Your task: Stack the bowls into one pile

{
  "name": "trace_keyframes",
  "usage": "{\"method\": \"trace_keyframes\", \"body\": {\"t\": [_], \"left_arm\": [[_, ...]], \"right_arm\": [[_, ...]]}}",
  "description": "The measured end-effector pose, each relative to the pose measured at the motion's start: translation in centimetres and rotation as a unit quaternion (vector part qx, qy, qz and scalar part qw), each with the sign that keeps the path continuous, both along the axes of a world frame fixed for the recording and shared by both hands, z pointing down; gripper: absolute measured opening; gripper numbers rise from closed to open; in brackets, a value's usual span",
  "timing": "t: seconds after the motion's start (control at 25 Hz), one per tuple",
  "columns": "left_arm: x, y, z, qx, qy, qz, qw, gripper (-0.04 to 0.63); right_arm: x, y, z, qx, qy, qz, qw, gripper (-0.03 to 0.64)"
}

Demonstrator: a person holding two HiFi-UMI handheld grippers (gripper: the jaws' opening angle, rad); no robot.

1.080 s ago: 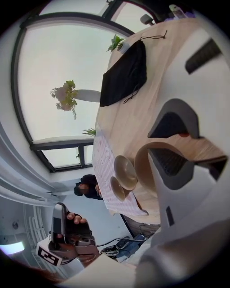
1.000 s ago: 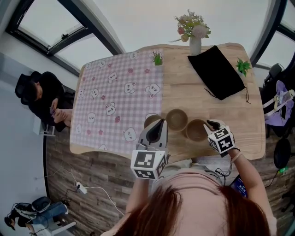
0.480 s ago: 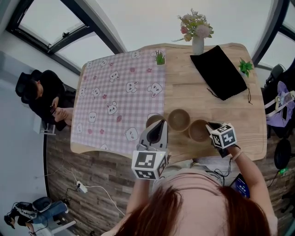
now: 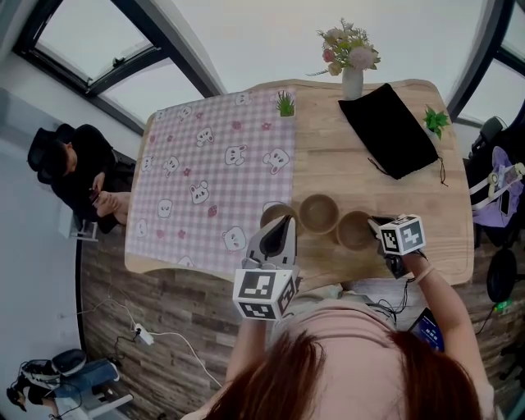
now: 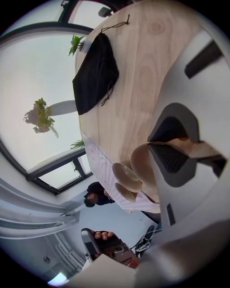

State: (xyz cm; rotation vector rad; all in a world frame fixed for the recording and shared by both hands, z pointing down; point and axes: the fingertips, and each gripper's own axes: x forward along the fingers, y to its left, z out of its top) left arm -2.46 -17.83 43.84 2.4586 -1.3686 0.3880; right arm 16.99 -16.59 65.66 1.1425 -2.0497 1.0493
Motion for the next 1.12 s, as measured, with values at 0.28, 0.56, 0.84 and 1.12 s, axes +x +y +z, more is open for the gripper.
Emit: {"method": "trace_keyframes", "body": {"t": [0.28,0.56,0.84,1.12], "left_arm": [[0.2,0.0,-0.3,0.006,0.006,0.0,1.0,0.011],[0.4,0.4,-0.8,0.01,0.011,0.004,0.9999,0.011],[-0.4,0.7,-1.1,0.016,0.015,-0.004,0.9997,0.011],[-2.2,0.5,-1.0,0.015,0.019,-0.018,0.9996,0.011]], "right_arm": [[0.3,-0.6,-2.4,0.02,-0.008,0.007,1.0,0.015],[-0.2,-1.4,-5.2,0.047,-0.023,0.007,0.999,0.015],[-2.0,-1.8,-7.2,0.067,-0.033,-0.01,0.997,0.015],[-4.3,-3.0,-8.2,0.076,-0.035,-0.03,0.996,0.015]]}}
